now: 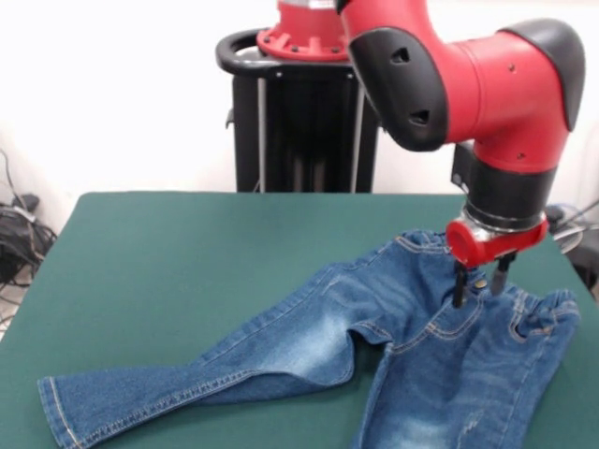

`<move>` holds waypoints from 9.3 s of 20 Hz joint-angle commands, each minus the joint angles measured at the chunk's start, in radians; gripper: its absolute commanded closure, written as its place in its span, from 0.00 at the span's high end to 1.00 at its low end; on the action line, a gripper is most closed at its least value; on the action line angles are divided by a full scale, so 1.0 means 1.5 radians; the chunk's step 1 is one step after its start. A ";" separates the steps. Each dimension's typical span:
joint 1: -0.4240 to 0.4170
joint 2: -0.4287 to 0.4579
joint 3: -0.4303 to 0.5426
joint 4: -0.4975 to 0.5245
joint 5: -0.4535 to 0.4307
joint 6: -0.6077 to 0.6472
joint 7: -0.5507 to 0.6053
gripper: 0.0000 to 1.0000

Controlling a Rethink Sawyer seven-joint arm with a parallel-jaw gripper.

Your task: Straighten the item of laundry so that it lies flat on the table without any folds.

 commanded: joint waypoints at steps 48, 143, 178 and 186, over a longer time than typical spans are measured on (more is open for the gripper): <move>0.087 0.143 -0.172 0.131 0.126 -0.316 0.137 0.00; 0.264 -0.042 -0.279 0.304 0.403 -0.303 0.121 1.00; 0.089 -0.006 -0.196 0.068 0.277 -0.138 -0.010 1.00; 0.025 0.019 -0.164 0.007 0.246 -0.098 -0.062 1.00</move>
